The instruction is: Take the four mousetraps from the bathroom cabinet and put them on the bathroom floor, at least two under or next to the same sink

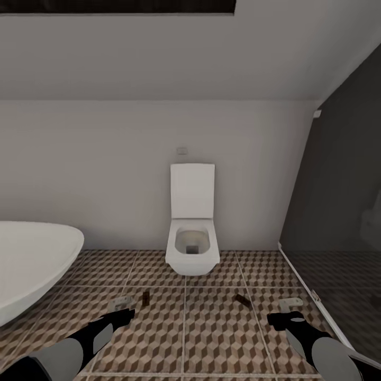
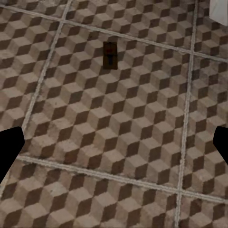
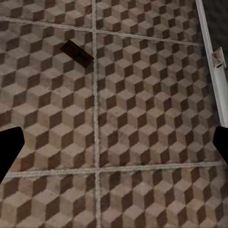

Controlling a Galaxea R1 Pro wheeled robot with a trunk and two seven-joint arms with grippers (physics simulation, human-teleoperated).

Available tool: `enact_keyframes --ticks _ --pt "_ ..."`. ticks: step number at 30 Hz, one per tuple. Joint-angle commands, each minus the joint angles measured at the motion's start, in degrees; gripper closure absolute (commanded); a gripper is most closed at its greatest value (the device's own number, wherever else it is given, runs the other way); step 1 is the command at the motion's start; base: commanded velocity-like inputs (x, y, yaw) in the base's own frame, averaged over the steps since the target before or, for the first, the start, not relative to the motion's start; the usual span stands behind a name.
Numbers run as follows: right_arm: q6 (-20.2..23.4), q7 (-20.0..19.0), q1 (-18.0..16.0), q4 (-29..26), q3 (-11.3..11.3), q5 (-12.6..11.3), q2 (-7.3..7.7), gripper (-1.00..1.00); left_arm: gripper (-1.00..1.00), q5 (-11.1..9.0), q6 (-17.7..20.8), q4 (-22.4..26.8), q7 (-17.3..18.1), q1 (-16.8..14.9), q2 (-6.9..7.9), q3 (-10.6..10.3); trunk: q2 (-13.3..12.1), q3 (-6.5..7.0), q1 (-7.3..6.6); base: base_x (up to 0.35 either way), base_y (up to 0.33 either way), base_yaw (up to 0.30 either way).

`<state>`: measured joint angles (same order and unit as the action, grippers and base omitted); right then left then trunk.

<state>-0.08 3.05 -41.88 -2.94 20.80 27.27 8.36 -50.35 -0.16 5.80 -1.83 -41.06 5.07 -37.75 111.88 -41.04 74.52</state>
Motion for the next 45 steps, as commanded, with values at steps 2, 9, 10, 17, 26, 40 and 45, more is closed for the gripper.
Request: enact_keyframes --ticks 2,9,10,17,26,40,45 --pt "0.0 0.1 0.0 0.0 0.5 0.6 -0.01 -1.0 -1.0 -0.5 0.0 0.1 -0.2 0.0 0.03 -0.5 -0.8 0.31 -0.45 0.0 0.0 0.0" --pt "0.0 0.1 0.0 0.0 0.5 0.6 -0.01 -1.0 -1.0 -0.5 0.0 0.1 -0.2 0.0 0.02 -0.5 -3.6 1.57 -1.99 0.0 0.0 0.0" --pt "0.0 0.1 0.0 0.0 0.5 0.6 -0.01 -1.0 -1.0 -0.5 0.0 0.1 -0.2 0.0 0.02 -0.5 -4.0 1.74 -2.21 0.0 0.0 0.0" --pt "0.1 0.1 0.0 0.0 0.5 0.6 -0.01 -1.0 -1.0 -0.5 0.0 0.1 -0.2 0.0 0.03 -0.5 -6.8 3.0 -3.75 0.0 0.0 0.0" --pt "0.2 0.1 0.0 0.0 0.5 0.6 -0.01 -1.0 -1.0 -0.5 0.0 0.1 -0.2 0.0 0.02 -0.5 -10.4 4.62 -5.73 0.0 0.0 0.0" --pt "0.2 0.1 0.0 0.0 0.5 0.6 -0.01 -1.0 -1.0 -0.5 0.0 0.1 -0.2 0.0 0.03 -0.5 -16.0 7.13 -8.8 0.0 0.0 0.0" --pt "0.2 0.1 0.0 0.0 0.5 0.6 -0.01 -1.0 -1.0 -0.5 0.0 0.1 -0.2 0.0 0.03 -0.5 -18.0 8.03 -9.9 0.0 0.0 0.0"
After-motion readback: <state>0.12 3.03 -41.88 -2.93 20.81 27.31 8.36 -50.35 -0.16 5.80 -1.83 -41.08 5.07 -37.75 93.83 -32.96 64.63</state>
